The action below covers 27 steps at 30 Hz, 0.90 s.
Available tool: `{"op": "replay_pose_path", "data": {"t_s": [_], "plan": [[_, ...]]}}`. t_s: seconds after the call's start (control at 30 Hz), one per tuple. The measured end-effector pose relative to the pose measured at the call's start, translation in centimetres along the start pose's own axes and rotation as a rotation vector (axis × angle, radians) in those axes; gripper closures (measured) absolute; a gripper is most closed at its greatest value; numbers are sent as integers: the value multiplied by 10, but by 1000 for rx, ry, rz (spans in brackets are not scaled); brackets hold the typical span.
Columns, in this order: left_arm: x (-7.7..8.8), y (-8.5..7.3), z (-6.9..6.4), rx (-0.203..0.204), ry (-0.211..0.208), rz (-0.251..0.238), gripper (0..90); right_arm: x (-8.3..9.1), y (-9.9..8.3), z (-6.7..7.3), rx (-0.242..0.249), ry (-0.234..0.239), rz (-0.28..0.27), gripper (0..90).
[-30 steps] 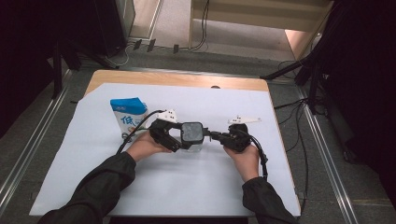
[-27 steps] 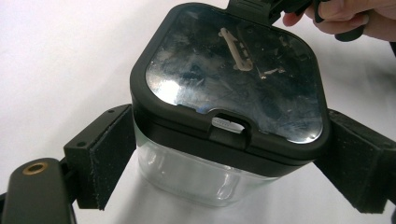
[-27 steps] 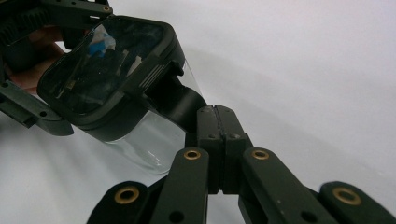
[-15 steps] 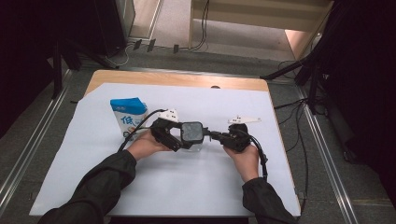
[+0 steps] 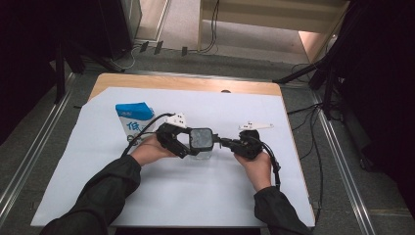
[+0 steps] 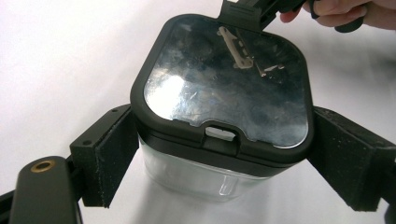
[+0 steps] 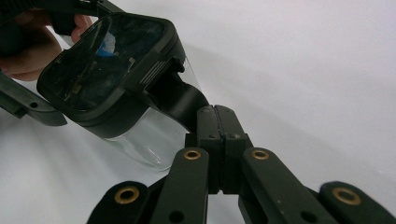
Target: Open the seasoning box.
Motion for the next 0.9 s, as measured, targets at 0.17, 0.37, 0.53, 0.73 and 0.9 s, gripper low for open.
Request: {"op": "replay_pose_path", "data": {"t_s": [0.17,0.37,0.53,0.73,0.9], "plan": [[3,2,0,2,6,7,148,0,0,0,4,2,3,900],[5,7,-1,27,0,31,147,1,1,1,8,4,1,900],[7,11,-1,27,8,46,144,2,1,2,10,5,-10,900],[12,13,-2,20,4,37,144,1,1,2,9,2,-9,900],[17,18,-4,8,17,41,156,1,1,2,8,2,-9,900]]}}
Point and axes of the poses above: each handheld gripper's, and its own axes: x roughly backward along the jaws, y roughly out of its top, z roughly to its left, the point moved 1 cm from there along -x, roughly forward along the jaws, and after that the axes turned 5 degrees about -x, right-handed, at the moved point
